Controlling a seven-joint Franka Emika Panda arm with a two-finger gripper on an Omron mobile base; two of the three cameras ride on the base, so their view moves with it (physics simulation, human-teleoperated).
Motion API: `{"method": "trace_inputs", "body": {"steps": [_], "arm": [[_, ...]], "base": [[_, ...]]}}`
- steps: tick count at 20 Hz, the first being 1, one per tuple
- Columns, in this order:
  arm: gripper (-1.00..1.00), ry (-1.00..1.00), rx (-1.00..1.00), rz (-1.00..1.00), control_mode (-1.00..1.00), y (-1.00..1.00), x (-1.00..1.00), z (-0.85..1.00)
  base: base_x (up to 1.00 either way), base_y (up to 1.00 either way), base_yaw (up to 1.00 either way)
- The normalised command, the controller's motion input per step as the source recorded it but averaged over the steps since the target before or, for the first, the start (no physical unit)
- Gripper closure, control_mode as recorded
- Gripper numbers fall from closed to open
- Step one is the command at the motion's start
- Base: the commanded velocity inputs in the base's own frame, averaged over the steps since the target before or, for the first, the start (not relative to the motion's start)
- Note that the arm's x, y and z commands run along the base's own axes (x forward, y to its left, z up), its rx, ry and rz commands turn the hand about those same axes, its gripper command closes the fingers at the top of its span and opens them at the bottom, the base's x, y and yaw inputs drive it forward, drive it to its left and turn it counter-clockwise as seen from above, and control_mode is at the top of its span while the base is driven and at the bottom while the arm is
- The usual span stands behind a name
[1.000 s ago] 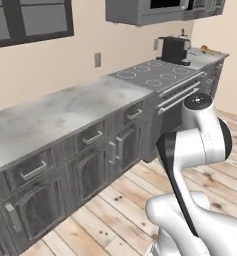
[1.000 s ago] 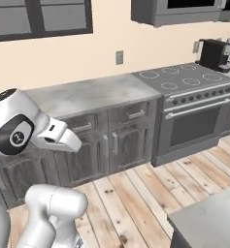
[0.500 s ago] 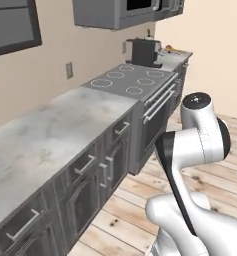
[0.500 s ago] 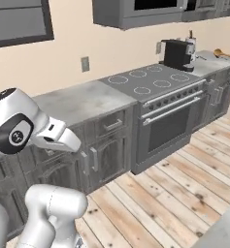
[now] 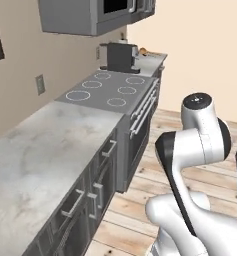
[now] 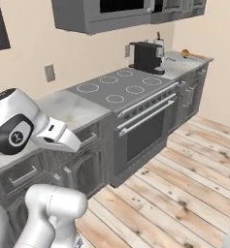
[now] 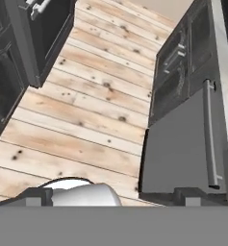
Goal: Organize the utensils by type. Pick up the wooden spoons from the counter and place them in the open cabinet. Then pick up the metallic utensils from the counter and place them in the open drawer.
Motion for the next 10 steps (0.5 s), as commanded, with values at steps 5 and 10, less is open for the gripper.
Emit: {"method": "trace_inputs", "body": {"steps": [5,10], "arm": [[-1.00,0.00,0.00,0.00,1.00,0.00,0.00,0.00],[-1.00,0.00,0.00,0.00,1.00,0.00,0.00,0.00]], "base": [[0.89,0.00,-0.20],[0.80,-0.05,-0.22]]}}
